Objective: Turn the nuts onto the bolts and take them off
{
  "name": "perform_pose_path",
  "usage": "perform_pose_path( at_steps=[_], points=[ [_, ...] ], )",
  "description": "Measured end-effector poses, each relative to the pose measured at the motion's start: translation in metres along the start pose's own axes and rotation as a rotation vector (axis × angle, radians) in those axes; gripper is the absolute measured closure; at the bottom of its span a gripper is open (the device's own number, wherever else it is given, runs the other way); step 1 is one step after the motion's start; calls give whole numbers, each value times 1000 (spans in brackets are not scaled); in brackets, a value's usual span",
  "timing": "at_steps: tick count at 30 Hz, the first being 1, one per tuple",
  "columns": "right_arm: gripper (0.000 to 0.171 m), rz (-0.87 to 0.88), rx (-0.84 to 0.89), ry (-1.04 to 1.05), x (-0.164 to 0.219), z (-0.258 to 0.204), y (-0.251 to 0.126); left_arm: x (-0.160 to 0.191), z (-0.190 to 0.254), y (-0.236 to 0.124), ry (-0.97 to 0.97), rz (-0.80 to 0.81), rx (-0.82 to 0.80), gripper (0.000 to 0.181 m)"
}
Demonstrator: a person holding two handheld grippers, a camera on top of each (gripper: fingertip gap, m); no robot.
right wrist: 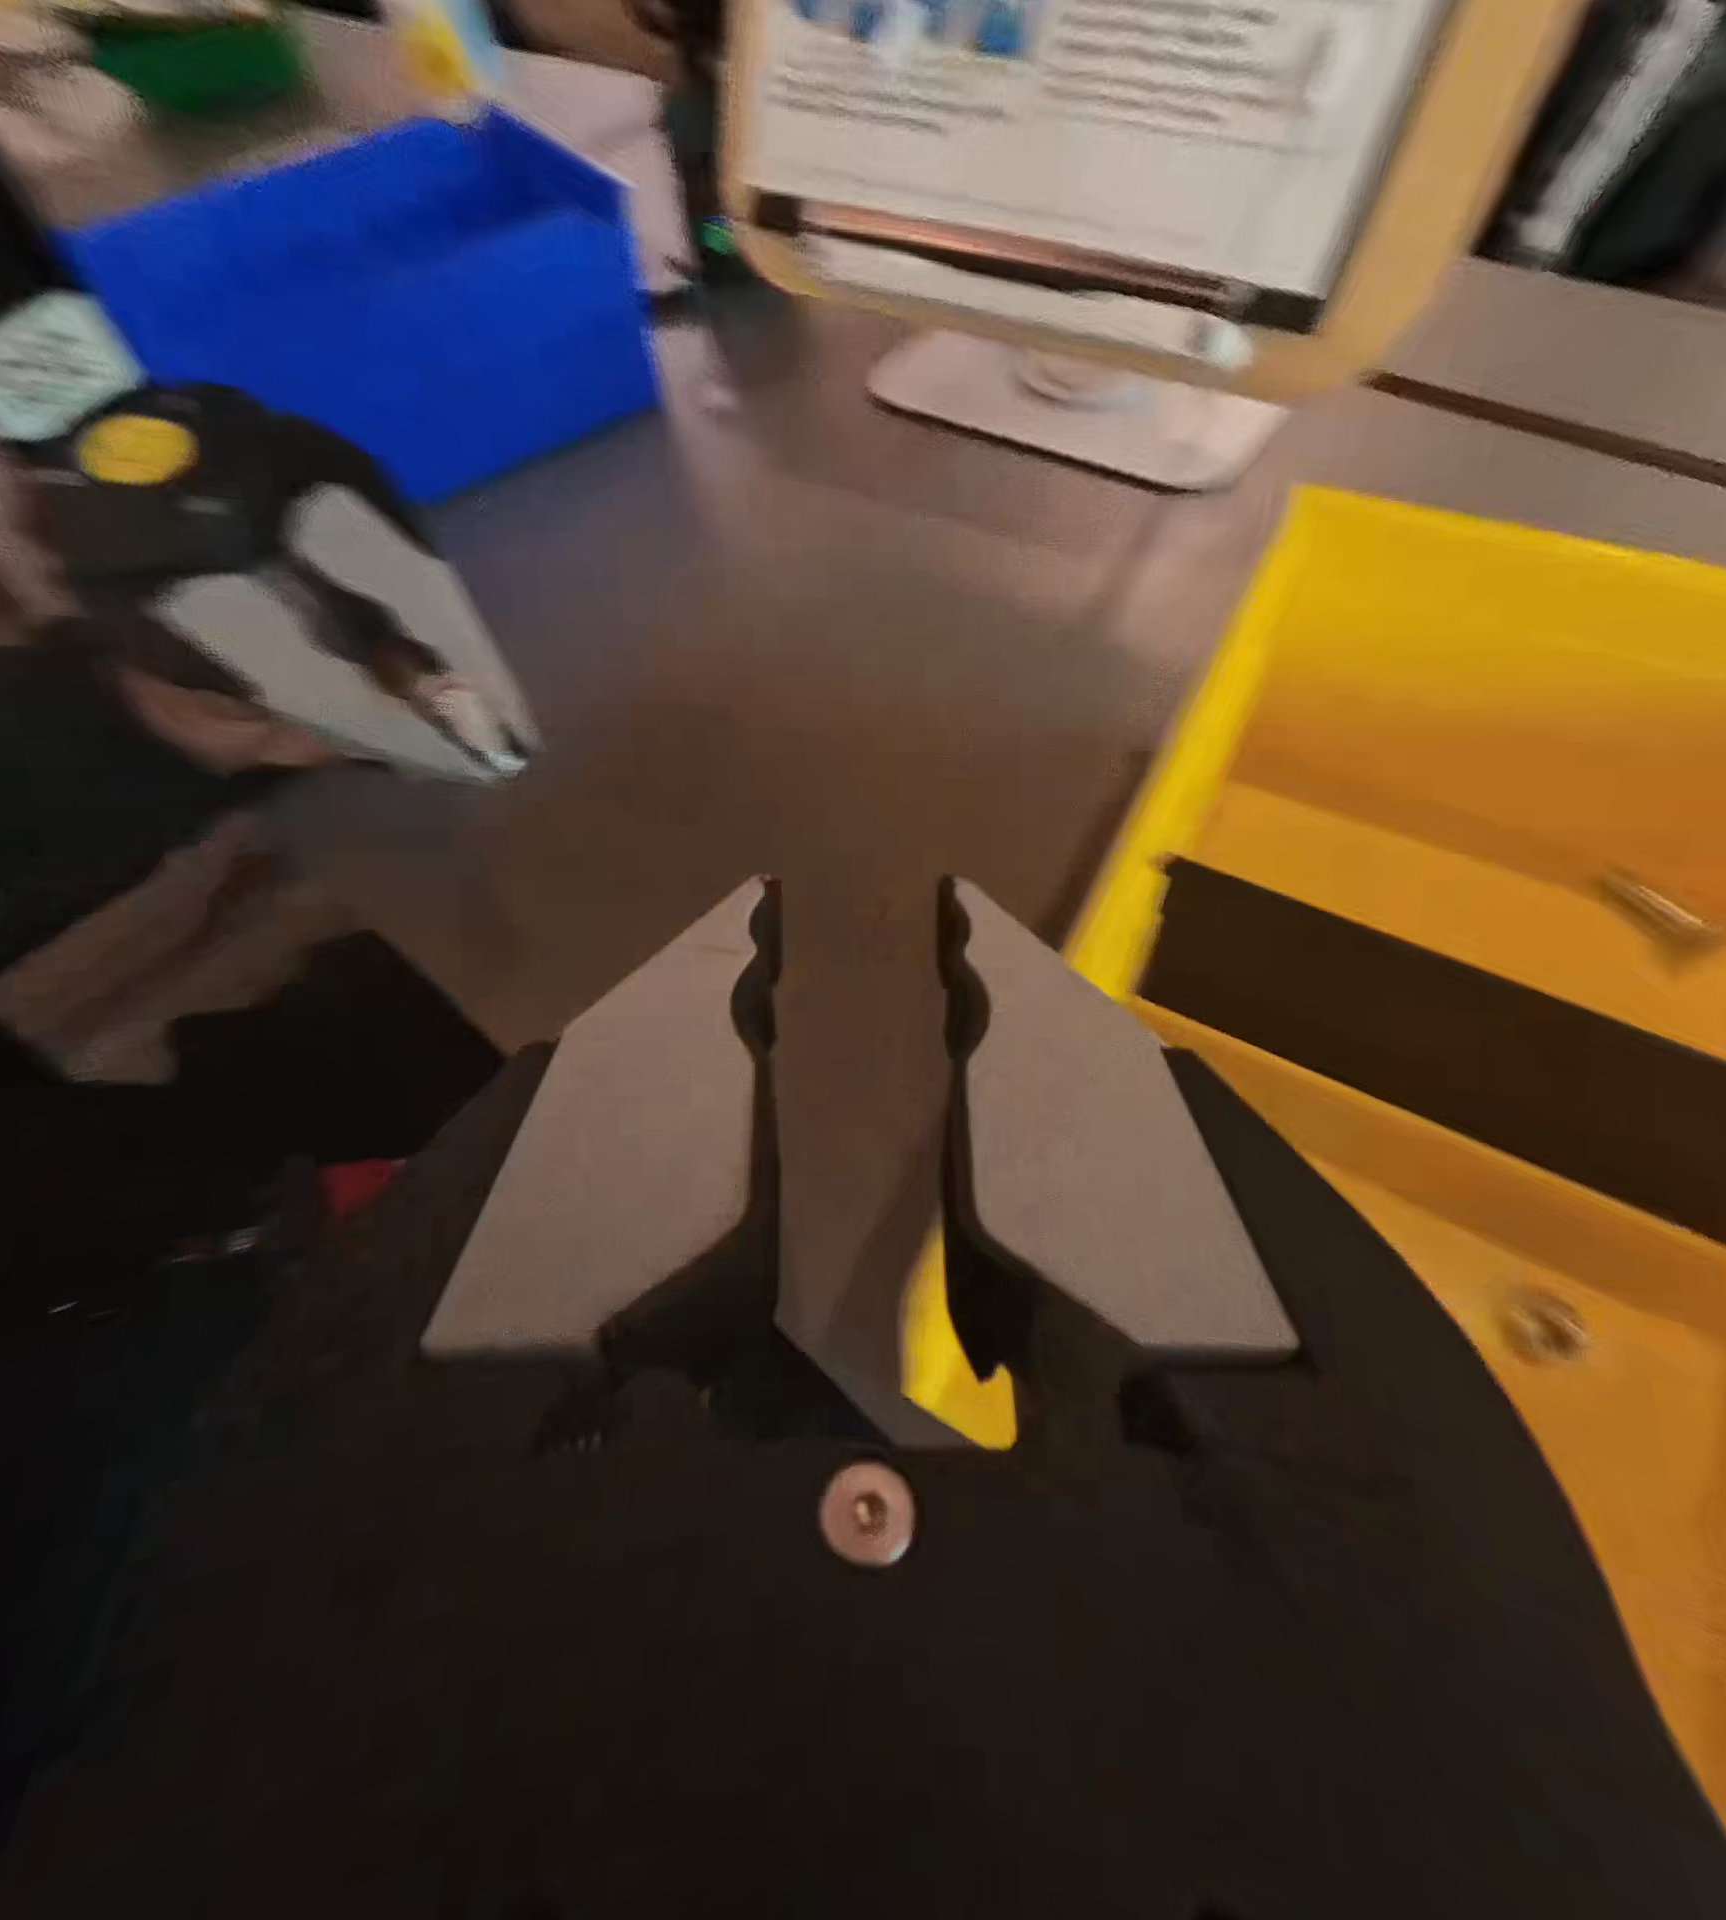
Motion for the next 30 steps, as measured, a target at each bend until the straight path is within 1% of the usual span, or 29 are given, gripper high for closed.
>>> perform_pose_path(
  at_steps=[1, 2, 3, 6, 8, 9, 10, 12, 15, 17, 18, 20, 22, 23, 25, 27, 28, 30],
  points=[
    [142, 40, -134, -28, -3, -22, 5, -4, 2, 5, 1, 2, 8, 174],
    [142, 64, -228, -49, -4, -40, 10, -7, 5, 10, 4, 7, 30, 174],
    [141, 84, -274, -68, -4, -53, 16, -11, 8, 14, 9, 20, 51, 174],
    [143, 93, -320, -103, -2, -74, 33, -18, 17, 23, 22, 42, 85, 174],
    [148, 79, -364, -89, -1, -80, 42, -19, 19, 26, 37, 31, 85, 174],
    [151, 96, -361, -81, -2, -79, 44, -18, 20, 27, 51, 19, 78, 174],
    [160, 112, -371, -84, -3, -78, 46, -18, 22, 28, 60, 23, 92, 174],
    [163, 107, -379, -91, -4, -77, 49, -16, 19, 27, 46, 12, 78, 174],
    [165, 66, -311, -94, -6, -69, 55, -11, 6, 26, -70, 22, 67, 172],
    [164, 34, -237, -116, -13, -57, 58, -12, -3, 18, -168, 85, 118, 160],
    [163, 17, -207, -126, -19, -51, 58, -11, -8, 13, -203, 94, 121, 157],
    [165, 20, -83, -123, -36, -28, 53, -9, -19, 3, -230, 109, 119, 162],
    [165, 15, -51, -105, -52, -7, 47, -12, -30, -15, -271, 195, 106, 164],
    [165, 34, 3, -100, -61, 6, 42, -12, -35, -23, -274, 214, 90, 165],
    [166, 35, 189, -101, -78, 42, 32, -7, -45, -34, -255, 180, 18, 166],
    [165, -5, 314, -76, -87, 82, 33, 2, -55, -39, -253, 105, -37, 166],
    [165, -31, 339, -58, -89, 98, 38, 6, -58, -41, -262, 76, -50, 166],
    [163, -96, 325, 4, -84, 123, 50, 13, -58, -46, -266, 47, -56, 165]
  ],
)
Point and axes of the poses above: each gripper's, where its closed fingertips meet, y out along the fingers, x out of its underside, z = x × y across the jaws, the point moved 8 cm from there along -y, back along the fingers, and after that the axes turned 4 degrees about -z, right-handed, at the moved point
